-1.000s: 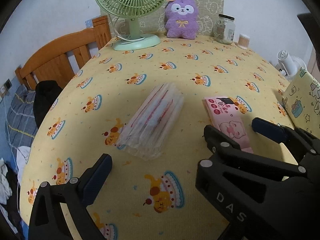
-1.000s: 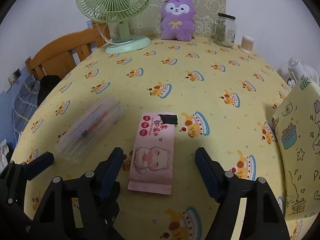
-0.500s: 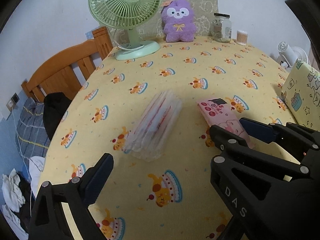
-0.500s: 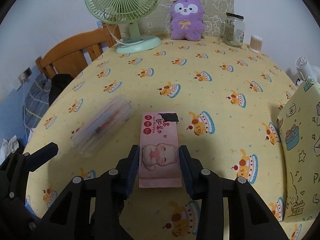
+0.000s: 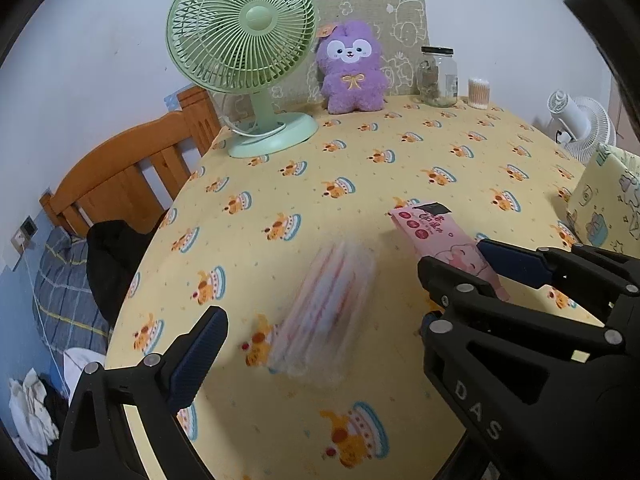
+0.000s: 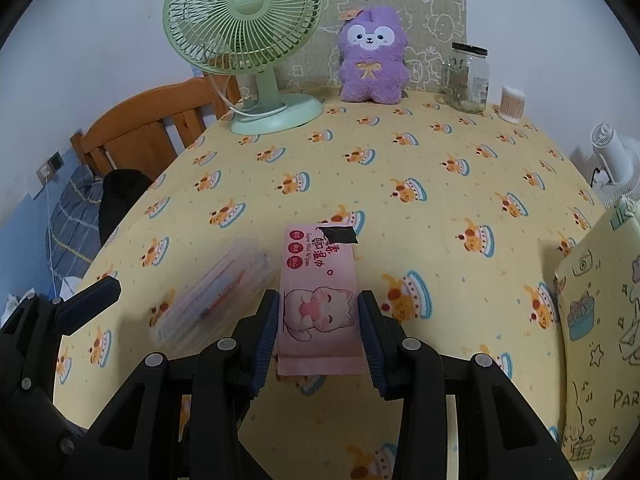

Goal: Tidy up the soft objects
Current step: 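Grasp the pink tissue pack with the right tool while the left tool grasps the clear plastic bag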

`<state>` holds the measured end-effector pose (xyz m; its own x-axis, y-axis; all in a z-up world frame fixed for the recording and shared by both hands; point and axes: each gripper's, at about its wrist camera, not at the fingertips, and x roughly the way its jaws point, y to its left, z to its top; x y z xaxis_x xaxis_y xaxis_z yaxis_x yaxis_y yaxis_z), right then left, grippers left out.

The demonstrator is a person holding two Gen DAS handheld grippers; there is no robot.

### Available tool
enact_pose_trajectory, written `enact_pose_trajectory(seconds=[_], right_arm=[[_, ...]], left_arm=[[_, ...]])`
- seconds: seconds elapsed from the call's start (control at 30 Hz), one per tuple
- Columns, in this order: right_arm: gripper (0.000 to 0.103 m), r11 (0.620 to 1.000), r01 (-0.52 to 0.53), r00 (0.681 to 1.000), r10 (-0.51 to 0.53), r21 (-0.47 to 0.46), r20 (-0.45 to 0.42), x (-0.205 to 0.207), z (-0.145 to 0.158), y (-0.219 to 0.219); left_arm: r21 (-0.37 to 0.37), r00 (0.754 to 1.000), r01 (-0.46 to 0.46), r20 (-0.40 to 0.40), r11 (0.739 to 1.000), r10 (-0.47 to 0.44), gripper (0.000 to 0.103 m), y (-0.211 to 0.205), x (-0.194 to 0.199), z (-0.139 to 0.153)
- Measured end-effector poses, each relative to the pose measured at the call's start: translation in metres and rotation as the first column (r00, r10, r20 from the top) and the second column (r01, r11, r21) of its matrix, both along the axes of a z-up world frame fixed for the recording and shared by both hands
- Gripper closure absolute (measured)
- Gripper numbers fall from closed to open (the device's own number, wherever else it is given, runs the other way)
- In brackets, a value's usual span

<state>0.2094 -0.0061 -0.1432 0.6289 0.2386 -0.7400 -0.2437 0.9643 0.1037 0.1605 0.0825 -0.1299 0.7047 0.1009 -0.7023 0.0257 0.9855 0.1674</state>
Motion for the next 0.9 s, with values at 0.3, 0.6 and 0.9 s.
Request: enact_pose_trajectory(seconds=[0.3, 0.6, 0.9], right_arm=[[0.060, 1.000, 0.004, 1.000, -0.003, -0.024, 0.023, 0.019, 0.003, 0.009], [0.060, 1.000, 0.004, 1.000, -0.005, -0.024, -0.026, 0.032, -0.010, 0.009], [0.060, 1.000, 0.003, 0.999, -0.004, -0.020, -0.046, 0.033, -0.014, 0.008]], left_arm=[[-0.046, 0.999, 0.005, -0.035, 0.999, -0.006, 0.014, 0.012, 0.030, -0.005], [-0.095, 0.995, 0.030, -0.096, 0.995, -0.040, 0.031, 0.013, 0.045, -0.019], [-0.138, 0.989, 0.062, -0.122, 0.988, -0.080, 0.060, 0.011, 0.046, -0.022]])
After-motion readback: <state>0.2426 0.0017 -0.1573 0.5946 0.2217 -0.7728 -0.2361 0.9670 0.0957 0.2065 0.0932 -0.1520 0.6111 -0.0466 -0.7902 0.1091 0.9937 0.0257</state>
